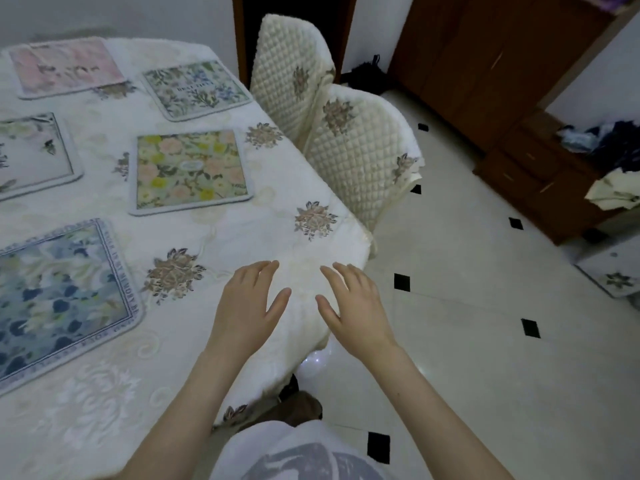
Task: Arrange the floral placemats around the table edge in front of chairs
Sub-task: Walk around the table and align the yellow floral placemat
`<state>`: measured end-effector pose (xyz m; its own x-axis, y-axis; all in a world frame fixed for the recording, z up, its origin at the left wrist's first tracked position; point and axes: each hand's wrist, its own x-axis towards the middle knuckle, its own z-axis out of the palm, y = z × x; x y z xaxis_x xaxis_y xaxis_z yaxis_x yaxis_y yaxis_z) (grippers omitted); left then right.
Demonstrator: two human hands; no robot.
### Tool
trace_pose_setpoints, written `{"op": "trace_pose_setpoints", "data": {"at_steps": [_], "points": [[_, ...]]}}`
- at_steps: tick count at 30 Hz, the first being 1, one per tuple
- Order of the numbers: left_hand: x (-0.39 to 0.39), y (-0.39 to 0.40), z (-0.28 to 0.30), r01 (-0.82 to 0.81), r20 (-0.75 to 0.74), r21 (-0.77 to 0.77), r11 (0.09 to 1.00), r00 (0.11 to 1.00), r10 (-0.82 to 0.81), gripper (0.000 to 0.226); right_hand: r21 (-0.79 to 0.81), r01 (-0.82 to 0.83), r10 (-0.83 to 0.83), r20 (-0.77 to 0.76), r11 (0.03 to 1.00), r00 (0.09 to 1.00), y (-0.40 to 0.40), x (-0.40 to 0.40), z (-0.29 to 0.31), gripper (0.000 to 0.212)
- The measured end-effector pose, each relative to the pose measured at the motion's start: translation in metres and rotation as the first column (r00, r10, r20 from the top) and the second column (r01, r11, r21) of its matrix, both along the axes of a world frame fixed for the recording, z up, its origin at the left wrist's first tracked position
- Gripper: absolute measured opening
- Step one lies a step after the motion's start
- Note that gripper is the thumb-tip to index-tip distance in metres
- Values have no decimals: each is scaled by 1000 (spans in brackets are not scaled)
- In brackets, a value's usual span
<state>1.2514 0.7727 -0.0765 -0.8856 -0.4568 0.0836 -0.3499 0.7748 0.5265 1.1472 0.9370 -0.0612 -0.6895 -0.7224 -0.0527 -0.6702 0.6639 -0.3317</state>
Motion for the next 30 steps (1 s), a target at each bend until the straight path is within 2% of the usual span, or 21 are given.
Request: {"op": "trace_pose_setpoints", "data": {"at_steps": [5,9,17,24,30], "points": [[-42,-28,0,-97,-20,50,994,995,98,52,-13,-88,87,-32,996,996,-39,-59,12,49],[-71,-59,8,-127,-21,0,992,992,127,55,-97,-147,140,-76,984,987,-75,-95,16,46],[-77,-92,-3,-313,25,-20,950,949,313,48,-63,-323,326,46,944,944,-132,-126,-10,47],[-98,-113,-18,-435,86,-62,898,894,439,48,-71,-491,494,43,868,868,-200,-173,-17,46],[-124,-181,-22,-523,91,-77,849,844,528,47,-132,-539,546,27,832,837,-270,-214,-27,41]]}}
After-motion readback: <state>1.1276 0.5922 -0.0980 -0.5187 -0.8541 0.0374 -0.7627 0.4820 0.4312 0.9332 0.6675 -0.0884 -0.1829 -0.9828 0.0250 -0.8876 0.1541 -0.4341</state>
